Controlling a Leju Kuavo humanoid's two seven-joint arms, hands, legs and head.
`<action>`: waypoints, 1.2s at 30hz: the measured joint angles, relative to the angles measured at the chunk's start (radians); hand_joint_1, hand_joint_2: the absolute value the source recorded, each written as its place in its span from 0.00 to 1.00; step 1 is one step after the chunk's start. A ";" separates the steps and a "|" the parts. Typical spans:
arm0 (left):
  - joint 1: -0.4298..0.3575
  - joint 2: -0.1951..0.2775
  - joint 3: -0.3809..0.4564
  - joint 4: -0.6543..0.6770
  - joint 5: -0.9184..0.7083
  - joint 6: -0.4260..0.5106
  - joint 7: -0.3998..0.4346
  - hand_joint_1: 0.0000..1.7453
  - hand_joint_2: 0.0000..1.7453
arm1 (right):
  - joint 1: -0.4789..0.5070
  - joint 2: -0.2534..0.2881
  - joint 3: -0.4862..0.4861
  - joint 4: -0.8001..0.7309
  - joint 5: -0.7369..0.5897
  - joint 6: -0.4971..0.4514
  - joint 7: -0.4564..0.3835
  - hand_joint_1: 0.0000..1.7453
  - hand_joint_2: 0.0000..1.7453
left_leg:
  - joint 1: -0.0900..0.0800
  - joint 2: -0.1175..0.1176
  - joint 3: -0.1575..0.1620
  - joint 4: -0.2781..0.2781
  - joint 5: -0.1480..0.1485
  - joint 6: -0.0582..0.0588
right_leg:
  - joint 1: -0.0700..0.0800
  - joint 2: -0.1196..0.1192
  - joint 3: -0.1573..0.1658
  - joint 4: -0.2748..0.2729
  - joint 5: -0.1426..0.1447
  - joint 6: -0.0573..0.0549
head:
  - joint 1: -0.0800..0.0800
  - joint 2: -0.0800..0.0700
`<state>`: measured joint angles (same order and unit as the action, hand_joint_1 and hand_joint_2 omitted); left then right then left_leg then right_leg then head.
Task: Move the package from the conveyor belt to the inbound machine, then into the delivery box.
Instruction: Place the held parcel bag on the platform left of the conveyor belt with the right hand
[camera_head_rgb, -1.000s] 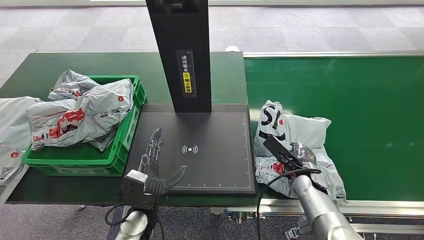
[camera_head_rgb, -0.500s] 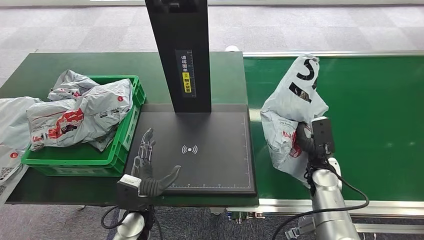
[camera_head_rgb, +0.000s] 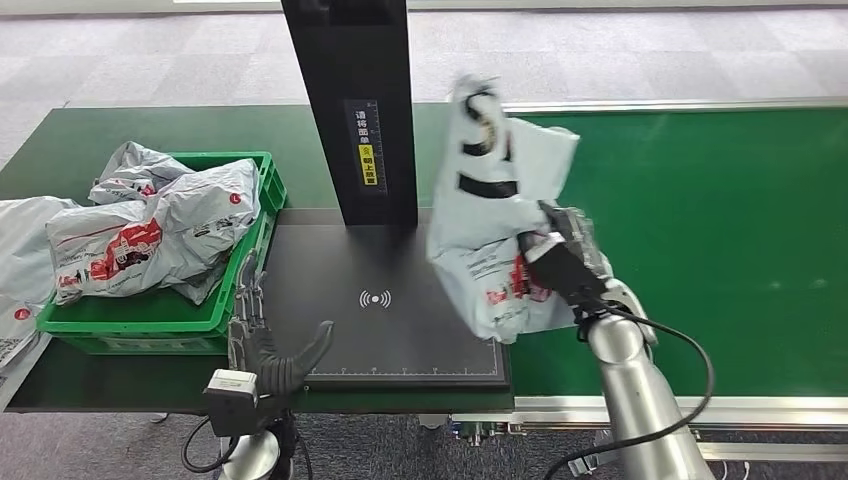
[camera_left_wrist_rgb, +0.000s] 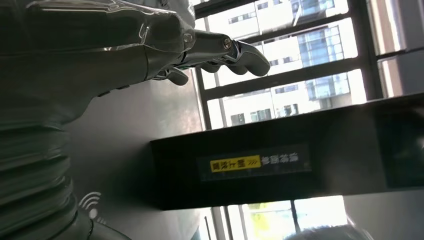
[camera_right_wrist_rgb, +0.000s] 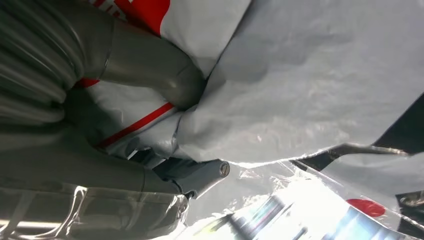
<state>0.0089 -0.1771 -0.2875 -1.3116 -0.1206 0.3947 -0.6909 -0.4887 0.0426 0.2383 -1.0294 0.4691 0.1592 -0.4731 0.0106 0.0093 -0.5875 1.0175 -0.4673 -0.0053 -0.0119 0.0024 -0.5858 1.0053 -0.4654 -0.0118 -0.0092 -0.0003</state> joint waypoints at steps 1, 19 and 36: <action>0.001 -0.002 0.001 -0.015 0.003 0.008 0.000 0.00 1.00 | -0.024 0.008 0.062 0.016 0.030 0.015 0.000 1.00 1.00 | 0.001 -0.001 0.000 0.000 0.000 0.000 | 0.000 0.000 0.000 0.000 0.000 0.000 | 0.000 0.000; -0.042 -0.004 -0.021 -0.064 0.070 0.001 0.000 0.00 1.00 | -0.244 0.077 0.638 0.440 0.230 -0.027 0.257 0.94 1.00 | 0.000 -0.010 -0.002 0.001 0.004 -0.001 | 0.002 -0.010 0.001 -0.001 0.001 0.000 | 0.000 0.000; -0.058 -0.002 -0.057 -0.026 0.067 -0.045 0.000 0.00 1.00 | -0.102 0.047 0.477 0.335 -0.125 -0.220 -0.047 0.00 1.00 | 0.000 -0.009 -0.002 0.001 0.004 -0.001 | 0.002 -0.009 0.000 -0.001 0.001 0.000 | 0.000 0.000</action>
<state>-0.0487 -0.1793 -0.3442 -1.3381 -0.0539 0.3502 -0.6909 -0.5909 0.0894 0.7155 -0.6943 0.3439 -0.0606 -0.5201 0.0110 0.0006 -0.5898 1.0182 -0.4635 -0.0059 -0.0101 -0.0063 -0.5859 1.0045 -0.4648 -0.0115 -0.0092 -0.0004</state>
